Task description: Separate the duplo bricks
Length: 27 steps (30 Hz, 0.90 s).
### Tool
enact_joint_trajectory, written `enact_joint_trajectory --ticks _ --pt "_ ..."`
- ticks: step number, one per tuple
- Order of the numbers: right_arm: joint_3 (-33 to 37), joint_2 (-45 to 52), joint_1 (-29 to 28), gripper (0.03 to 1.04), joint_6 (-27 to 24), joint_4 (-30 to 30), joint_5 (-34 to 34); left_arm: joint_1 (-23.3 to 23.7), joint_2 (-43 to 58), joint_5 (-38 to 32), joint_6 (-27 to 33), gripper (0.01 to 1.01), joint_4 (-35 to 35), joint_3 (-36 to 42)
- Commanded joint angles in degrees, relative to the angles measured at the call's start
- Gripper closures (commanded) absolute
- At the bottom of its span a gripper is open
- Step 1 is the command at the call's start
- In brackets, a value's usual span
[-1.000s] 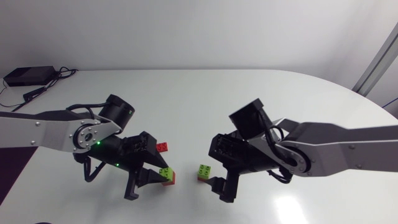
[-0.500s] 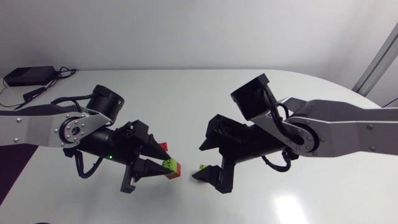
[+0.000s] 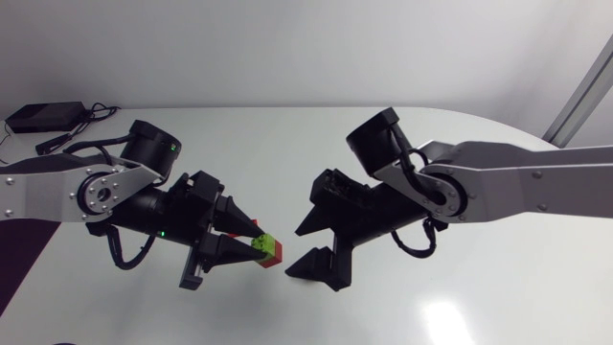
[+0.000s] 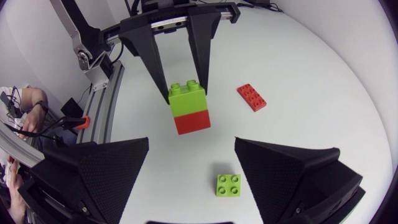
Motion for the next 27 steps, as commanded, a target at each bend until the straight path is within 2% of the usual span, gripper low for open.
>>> enact_joint_trajectory --ticks 1,12,21,25,27 --pt "1.31 1.72 -0.01 0.07 1.12 -0.52 -0.63 -0.11 -1.03 1.49 -1.07 0.631 -0.71 1.21" --pt "2.98 2.08 2.54 0.08 1.82 -0.17 -0.2 -0.72 -0.15 3.78 -1.07 0.633 -2.99 3.15" --pt "2.71 2.52 3.5 0.17 2.26 0.71 -0.02 -1.95 0.56 5.1 -2.3 0.633 -2.99 4.11" --pt "2.54 2.6 3.5 0.18 2.26 0.71 -0.11 -1.87 0.64 5.8 -2.47 0.633 -3.26 4.29" --pt "2.45 2.69 3.59 0.25 2.26 0.97 -0.11 -1.87 0.56 5.97 -2.47 0.633 -3.34 4.2"
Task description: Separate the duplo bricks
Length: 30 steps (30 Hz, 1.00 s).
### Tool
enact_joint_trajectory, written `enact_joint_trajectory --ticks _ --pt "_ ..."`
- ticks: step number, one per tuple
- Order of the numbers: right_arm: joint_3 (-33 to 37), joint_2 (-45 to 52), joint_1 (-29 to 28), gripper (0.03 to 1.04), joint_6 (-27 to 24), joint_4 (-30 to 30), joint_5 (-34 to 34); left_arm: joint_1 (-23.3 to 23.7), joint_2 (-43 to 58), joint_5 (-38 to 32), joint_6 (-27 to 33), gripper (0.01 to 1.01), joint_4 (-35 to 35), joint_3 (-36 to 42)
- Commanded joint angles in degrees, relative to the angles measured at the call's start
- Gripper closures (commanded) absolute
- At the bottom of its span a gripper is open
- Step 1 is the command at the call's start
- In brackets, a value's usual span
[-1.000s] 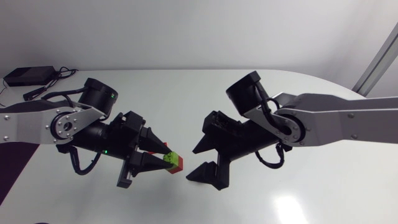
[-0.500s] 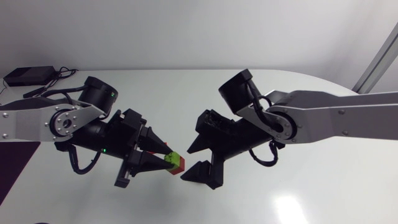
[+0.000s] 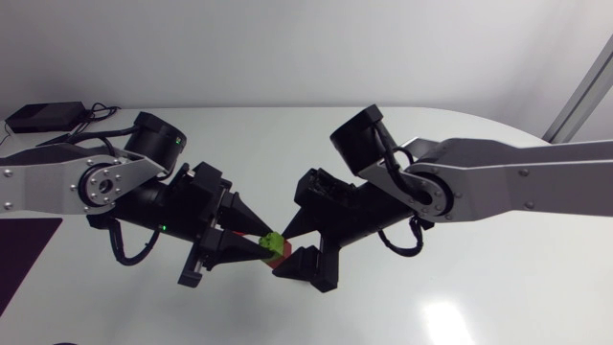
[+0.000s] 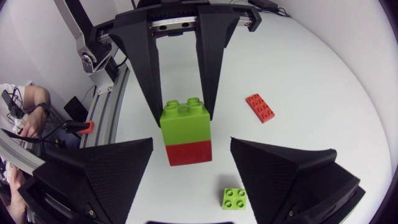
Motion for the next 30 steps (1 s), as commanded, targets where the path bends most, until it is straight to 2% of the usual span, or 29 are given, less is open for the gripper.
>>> enact_joint_trajectory --ticks 1,3,7,13,17,23,30 --pt "0.2 1.49 0.49 0.31 1.21 0.95 -0.17 -0.29 0.62 1.36 -1.16 0.633 -0.74 1.64" --pt "0.02 1.49 0.4 0.41 1.3 1.22 -0.17 -0.29 0.45 1.45 -1.16 0.633 -0.83 1.47" --pt "-0.15 1.31 0.58 0.74 1.12 1.3 -0.44 -0.03 0.18 2.15 -0.99 0.633 -1.36 1.47" --pt "-0.59 0.87 0.75 0.75 0.86 0.86 -2.02 0.5 0.09 2.94 -0.55 0.633 -2.33 2.08" --pt "-1.03 0.0 1.72 0.76 -0.2 0.34 -2.02 1.47 1.32 5.14 0.68 0.633 -5.4 4.19" --pt "-2.26 -1.41 2.07 0.77 -1.87 -0.01 -0.44 2.78 5.81 6.81 11.14 0.633 -18.58 9.99" --pt "-4.11 -2.2 2.51 0.78 -3.98 0.25 1.41 3.31 6.33 7.25 12.29 0.633 -19.55 10.26"
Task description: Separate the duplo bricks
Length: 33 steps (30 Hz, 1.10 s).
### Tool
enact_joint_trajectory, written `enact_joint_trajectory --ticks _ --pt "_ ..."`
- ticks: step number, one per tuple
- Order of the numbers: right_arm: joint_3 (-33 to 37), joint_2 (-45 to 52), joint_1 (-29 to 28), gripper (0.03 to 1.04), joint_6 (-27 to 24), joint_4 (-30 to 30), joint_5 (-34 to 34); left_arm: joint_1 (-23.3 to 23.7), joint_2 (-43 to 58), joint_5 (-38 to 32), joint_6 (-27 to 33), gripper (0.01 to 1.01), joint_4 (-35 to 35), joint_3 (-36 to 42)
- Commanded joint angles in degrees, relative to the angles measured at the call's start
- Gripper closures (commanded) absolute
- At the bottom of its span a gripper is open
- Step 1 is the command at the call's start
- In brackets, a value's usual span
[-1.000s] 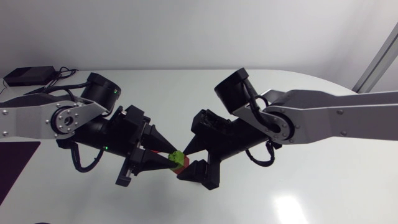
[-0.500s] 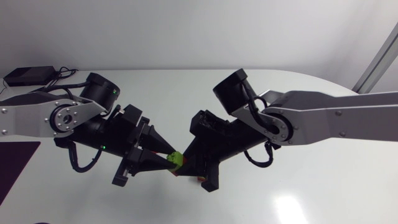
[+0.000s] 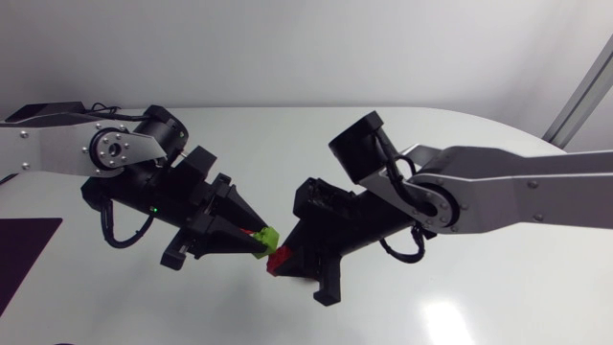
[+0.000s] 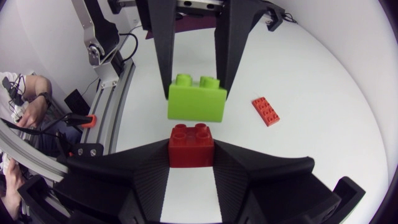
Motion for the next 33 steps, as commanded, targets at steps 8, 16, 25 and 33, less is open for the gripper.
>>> enact_joint_trajectory --ticks 8,16,25,33 --pt "-2.16 -1.64 -3.26 0.78 -1.4 0.19 2.86 -0.1 -4.51 -4.82 2.14 0.633 2.17 -1.91" --pt "-2.6 -5.95 -9.94 0.78 0.01 1.68 3.57 -4.06 -1.97 -25.74 -1.28 0.631 18.78 -11.93" --pt "-8.84 -2.43 -16.53 0.78 4.85 15.57 7.61 -7.31 7.09 -38.48 -1.63 0.631 26.69 -14.74" --pt "-12.1 3.9 -22.86 0.78 6.16 25.5 11.13 -9.86 10.08 -43.06 -4.27 0.618 31.17 -15.89"
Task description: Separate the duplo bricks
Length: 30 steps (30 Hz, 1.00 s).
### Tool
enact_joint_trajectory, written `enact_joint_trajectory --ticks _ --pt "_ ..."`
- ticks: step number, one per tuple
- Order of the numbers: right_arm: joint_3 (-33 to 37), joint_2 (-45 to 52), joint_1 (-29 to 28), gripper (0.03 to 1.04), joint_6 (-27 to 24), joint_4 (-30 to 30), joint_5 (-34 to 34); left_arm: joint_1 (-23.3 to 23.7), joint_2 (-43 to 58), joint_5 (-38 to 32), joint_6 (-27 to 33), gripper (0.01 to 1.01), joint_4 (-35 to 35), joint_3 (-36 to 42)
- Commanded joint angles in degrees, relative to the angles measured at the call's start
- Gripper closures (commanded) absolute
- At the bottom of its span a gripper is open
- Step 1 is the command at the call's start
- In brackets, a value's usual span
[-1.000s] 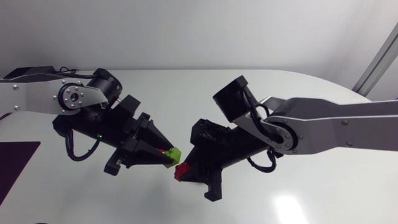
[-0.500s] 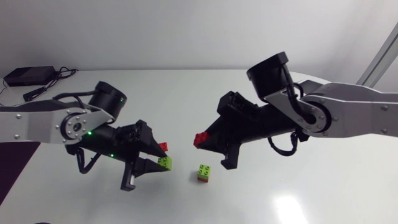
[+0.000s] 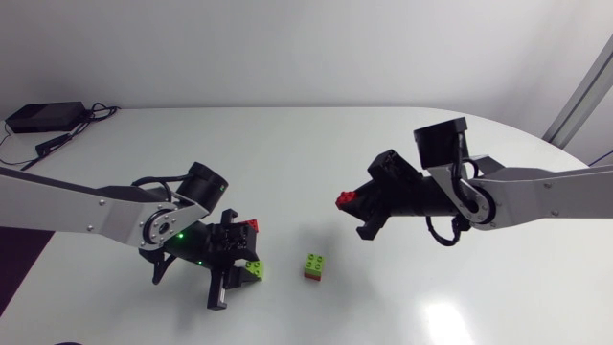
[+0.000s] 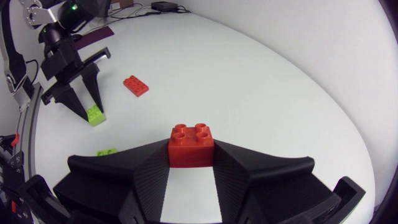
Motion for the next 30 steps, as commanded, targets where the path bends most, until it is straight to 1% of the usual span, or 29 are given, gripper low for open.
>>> enact_joint_trajectory --ticks 1,2,5,8,12,22,30 --pt "-1.96 2.04 -0.7 0.78 1.6 1.81 1.14 -0.5 2.3 -1.33 -0.88 0.611 0.35 -1.7" --pt "-2.13 2.39 -0.87 0.78 1.68 1.9 1.67 -0.59 2.3 -1.51 -0.88 0.552 0.35 -1.7" --pt "-2.31 3.89 -1.84 0.78 1.95 2.69 2.46 -0.59 1.94 -1.68 -1.15 0.295 0.35 -1.53" --pt "-3.1 5.21 -2.81 0.77 1.86 4.71 2.99 -0.68 1.06 -1.68 -1.32 0.185 0.09 -1.53" --pt "-3.1 6.17 -4.65 0.77 1.6 5.41 3.07 -0.59 -0.96 -1.59 -1.59 0.061 -1.14 -0.65" --pt "-3.19 10.3 -6.85 0.77 0.81 6.64 3.07 -1.91 -4.3 -1.07 -4.93 0.054 -1.58 3.13" --pt "-4.59 13.47 -7.2 0.77 -0.25 8.14 2.72 -3.4 -1.13 1.22 -7.65 0.054 -1.49 8.32"
